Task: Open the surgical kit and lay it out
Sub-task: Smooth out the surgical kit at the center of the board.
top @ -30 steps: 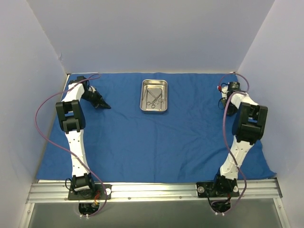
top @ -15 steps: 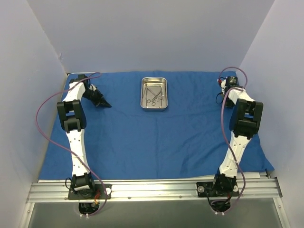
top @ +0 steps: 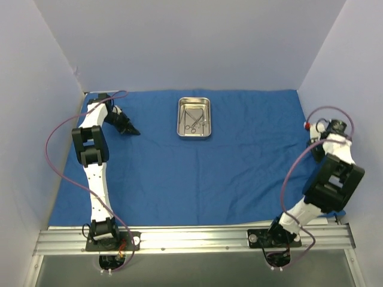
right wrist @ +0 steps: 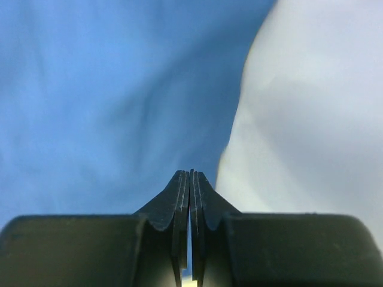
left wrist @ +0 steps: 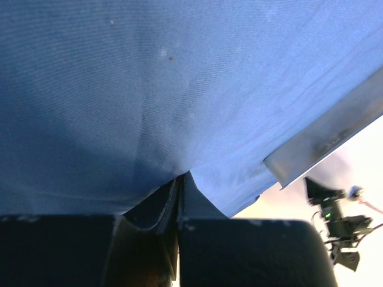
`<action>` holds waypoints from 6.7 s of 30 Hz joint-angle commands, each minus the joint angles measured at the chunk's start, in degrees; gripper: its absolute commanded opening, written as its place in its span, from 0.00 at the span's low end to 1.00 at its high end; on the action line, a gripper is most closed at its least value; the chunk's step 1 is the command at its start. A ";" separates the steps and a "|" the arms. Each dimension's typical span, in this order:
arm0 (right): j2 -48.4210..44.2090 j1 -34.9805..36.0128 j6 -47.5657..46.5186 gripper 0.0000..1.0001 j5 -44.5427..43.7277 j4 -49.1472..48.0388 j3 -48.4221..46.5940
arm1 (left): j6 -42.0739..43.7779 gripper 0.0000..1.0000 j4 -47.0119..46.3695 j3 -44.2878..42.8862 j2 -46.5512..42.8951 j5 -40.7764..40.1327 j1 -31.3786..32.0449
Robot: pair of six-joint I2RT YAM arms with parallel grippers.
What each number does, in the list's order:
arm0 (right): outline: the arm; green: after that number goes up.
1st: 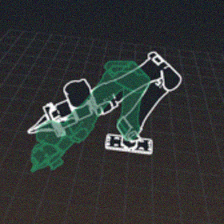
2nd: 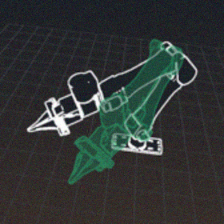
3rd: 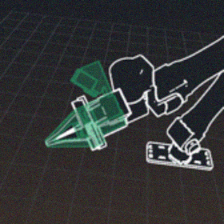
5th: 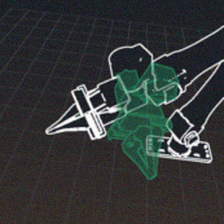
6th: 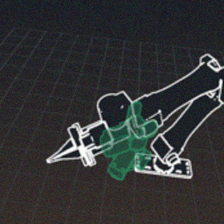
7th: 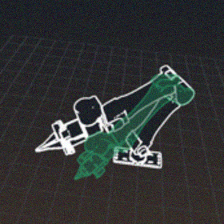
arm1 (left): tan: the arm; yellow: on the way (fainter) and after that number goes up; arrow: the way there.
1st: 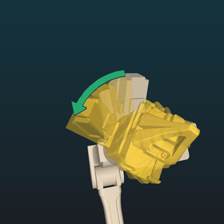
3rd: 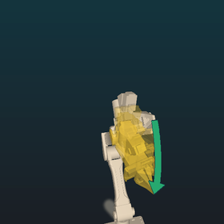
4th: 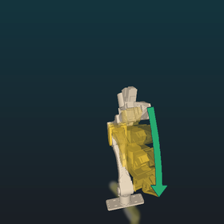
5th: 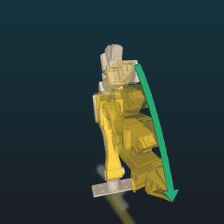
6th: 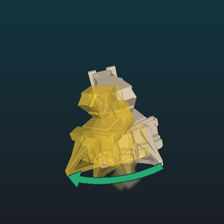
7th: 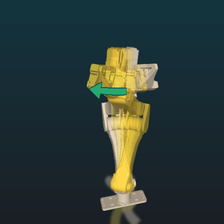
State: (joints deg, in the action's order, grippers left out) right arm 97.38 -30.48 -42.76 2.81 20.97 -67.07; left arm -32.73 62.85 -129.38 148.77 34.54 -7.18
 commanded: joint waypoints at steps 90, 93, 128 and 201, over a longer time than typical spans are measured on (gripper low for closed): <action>38.31 23.71 47.16 0.00 1.76 -12.18 -39.72 | 10.93 0.21 -6.68 37.88 -27.30 -29.54 -4.86; 41.29 23.71 48.12 0.00 2.99 -11.48 -41.30 | 10.85 0.21 -6.86 39.37 -27.39 -30.06 -5.74; 34.64 26.70 46.10 0.00 4.92 -11.56 -25.31 | 14.53 0.22 -5.63 35.25 -23.43 -29.18 -13.91; 7.21 42.08 64.12 0.99 20.40 -4.18 -24.96 | 17.35 0.96 -7.65 0.80 -15.97 -32.69 27.74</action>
State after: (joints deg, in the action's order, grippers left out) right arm 110.78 10.96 21.39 22.22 16.01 -94.26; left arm -15.18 51.70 -125.58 131.90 7.73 20.53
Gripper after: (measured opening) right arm 0.994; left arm 0.948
